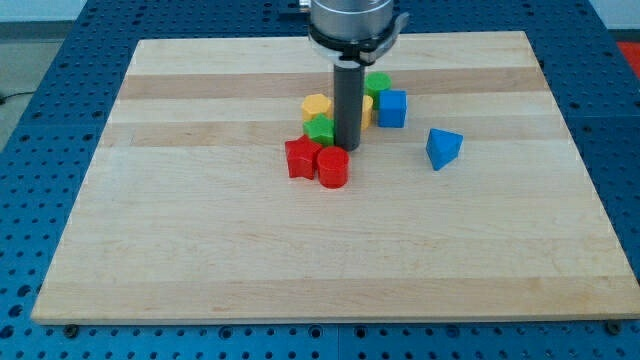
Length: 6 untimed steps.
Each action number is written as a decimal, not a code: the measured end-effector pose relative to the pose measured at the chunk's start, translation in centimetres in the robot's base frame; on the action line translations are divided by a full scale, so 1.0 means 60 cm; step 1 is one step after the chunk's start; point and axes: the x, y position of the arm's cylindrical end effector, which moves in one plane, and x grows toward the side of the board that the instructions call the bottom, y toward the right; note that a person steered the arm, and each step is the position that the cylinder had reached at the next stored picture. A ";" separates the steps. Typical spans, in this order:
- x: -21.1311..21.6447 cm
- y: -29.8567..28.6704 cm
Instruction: Keep the green circle to the bottom right of the blue cube
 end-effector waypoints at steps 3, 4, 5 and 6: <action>0.010 0.129; -0.010 0.162; -0.044 0.254; -0.141 0.279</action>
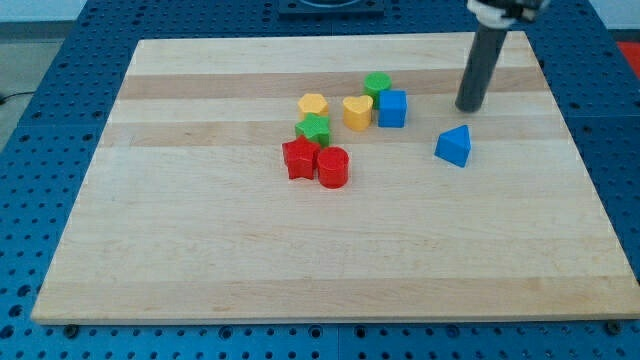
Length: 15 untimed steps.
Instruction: Keep the green circle to the bottom right of the blue cube
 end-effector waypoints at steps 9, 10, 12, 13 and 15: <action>-0.031 -0.108; -0.077 -0.075; -0.010 -0.025; 0.038 -0.024; 0.070 -0.038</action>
